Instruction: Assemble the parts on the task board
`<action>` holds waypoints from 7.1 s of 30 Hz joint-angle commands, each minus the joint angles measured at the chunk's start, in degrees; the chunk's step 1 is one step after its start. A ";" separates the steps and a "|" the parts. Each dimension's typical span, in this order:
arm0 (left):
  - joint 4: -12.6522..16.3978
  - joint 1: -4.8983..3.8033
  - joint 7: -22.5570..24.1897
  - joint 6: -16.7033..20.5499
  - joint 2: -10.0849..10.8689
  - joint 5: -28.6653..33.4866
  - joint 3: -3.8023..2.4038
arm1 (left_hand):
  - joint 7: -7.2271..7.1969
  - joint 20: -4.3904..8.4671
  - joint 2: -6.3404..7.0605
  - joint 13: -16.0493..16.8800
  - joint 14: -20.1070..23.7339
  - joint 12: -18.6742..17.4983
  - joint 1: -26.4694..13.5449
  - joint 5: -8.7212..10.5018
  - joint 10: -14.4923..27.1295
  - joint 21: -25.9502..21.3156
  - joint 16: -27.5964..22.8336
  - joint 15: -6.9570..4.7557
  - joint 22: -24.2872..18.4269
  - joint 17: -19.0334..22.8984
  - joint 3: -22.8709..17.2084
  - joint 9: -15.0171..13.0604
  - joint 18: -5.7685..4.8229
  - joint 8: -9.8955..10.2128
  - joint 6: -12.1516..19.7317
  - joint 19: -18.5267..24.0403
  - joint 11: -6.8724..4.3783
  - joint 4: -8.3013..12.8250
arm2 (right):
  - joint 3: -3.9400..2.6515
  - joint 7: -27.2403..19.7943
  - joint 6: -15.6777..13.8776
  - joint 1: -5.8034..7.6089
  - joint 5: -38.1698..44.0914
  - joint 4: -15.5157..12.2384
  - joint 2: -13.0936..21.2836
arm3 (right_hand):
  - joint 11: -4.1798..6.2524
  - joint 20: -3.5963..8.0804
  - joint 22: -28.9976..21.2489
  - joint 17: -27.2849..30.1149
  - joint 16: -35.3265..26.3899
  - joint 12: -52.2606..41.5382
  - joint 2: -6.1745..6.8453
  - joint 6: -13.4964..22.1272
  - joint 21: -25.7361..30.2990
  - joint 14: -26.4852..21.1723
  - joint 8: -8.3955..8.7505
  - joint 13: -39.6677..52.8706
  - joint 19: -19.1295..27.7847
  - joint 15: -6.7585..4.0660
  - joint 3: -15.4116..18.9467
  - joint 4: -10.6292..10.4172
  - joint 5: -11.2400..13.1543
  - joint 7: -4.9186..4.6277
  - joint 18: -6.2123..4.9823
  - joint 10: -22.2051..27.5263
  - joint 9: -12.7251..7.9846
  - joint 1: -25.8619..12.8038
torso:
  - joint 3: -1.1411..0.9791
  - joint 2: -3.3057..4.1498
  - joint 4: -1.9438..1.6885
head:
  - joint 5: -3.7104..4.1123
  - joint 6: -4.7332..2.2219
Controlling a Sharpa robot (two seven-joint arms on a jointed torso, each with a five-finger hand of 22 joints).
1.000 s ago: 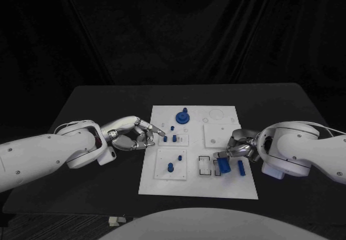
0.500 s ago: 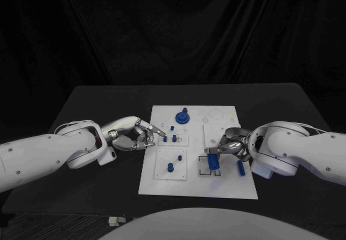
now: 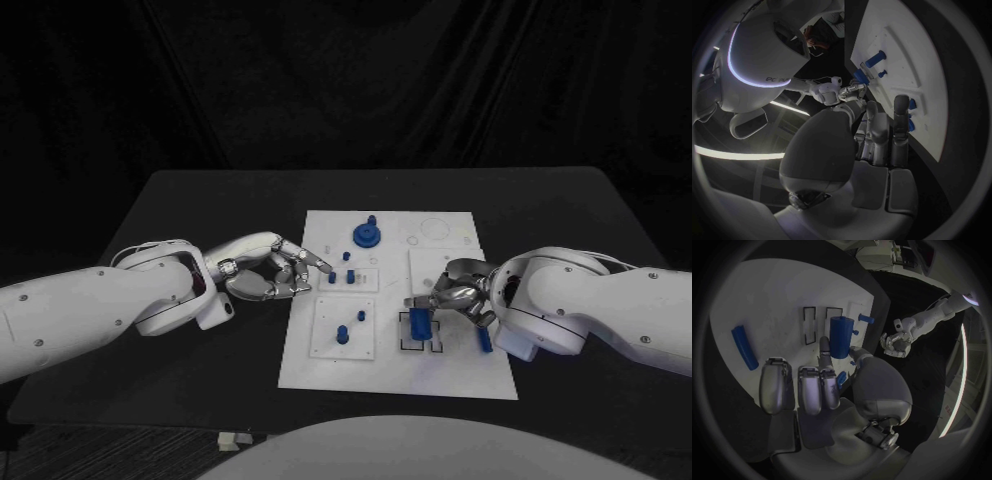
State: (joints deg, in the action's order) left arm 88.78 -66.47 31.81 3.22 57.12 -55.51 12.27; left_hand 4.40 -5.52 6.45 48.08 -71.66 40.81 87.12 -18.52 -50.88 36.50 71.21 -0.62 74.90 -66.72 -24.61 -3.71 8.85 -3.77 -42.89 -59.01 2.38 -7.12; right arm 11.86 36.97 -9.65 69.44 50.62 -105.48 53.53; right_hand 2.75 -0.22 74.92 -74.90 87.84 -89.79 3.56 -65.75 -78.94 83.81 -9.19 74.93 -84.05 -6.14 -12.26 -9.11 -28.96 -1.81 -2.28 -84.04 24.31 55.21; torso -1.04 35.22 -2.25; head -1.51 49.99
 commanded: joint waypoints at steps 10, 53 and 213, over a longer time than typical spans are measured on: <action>0.13 0.04 0.69 -0.48 -0.06 0.53 -0.04 | 0.06 -0.12 0.16 -0.09 0.34 -0.21 -0.49 -0.20 -0.29 -0.05 -0.30 0.07 2.37 0.10 0.01 -0.03 0.64 -0.05 -0.06 0.31 -0.16 -0.40 | -0.01 0.53 1.15 -0.66 -0.14 -0.14 0.18 | -0.58 -0.49 11.62 -11.21 -0.21 -0.21 -0.91 1.00 0.26 5.35 0.72 15.07 -1.10 0.49 -8.32 8.04 0.44 -0.33 -0.29 -5.96 -0.28 0.31 | 0.00 -0.05 0.09 | -0.20 0.01; 0.07 0.08 0.69 -0.58 -0.09 0.53 -0.04 | 0.04 -0.14 0.17 -0.14 0.35 -0.20 -0.57 -0.30 -0.29 -0.15 -0.30 0.08 2.34 0.09 0.01 -0.01 0.66 0.00 0.02 0.39 -0.15 -0.42 | -0.01 0.55 1.47 -1.65 0.17 0.08 -0.04 | -0.95 -1.07 11.21 -8.82 -1.78 -0.21 -0.71 0.96 1.95 4.86 1.87 15.07 -0.66 0.95 -4.40 3.74 13.63 -0.80 -0.61 -5.96 -1.68 -5.20 | -0.02 -0.04 0.08 | -0.48 0.01; -1.08 0.53 0.90 -1.58 -0.31 0.53 -0.03 | 1.08 -0.15 -0.24 -0.39 0.32 0.12 -0.56 -1.22 -0.44 0.24 -0.17 0.05 2.42 0.06 -0.52 -0.37 0.68 -0.63 -3.81 0.35 -0.17 -0.19 | -0.04 -1.67 11.85 3.94 33.86 -9.27 15.77 | -1.35 -0.96 13.50 -12.87 1.03 -0.21 -6.03 7.41 -6.30 5.73 -4.53 15.07 -3.63 0.91 22.62 -6.23 -1.99 -1.20 1.08 -5.96 5.05 12.81 | -0.01 -0.09 0.12 | -1.42 0.01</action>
State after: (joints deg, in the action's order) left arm 87.60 -66.00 31.88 2.12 56.93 -55.51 12.28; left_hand 5.33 -5.52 6.23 47.76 -71.66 40.81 86.90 -19.46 -51.19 36.50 71.21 -0.62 74.92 -66.69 -24.77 -4.02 8.85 -4.09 -46.28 -59.01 2.29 -7.27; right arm 11.76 29.59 -9.32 72.91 86.00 -115.67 69.74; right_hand 1.81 -0.84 74.92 -74.91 89.21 -89.79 -2.79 -57.42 -85.44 83.94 -15.06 74.91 -84.04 -5.61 10.42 -15.89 -32.39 -2.84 -1.36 -83.91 31.00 66.52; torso -1.05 35.15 -2.14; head -2.79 50.00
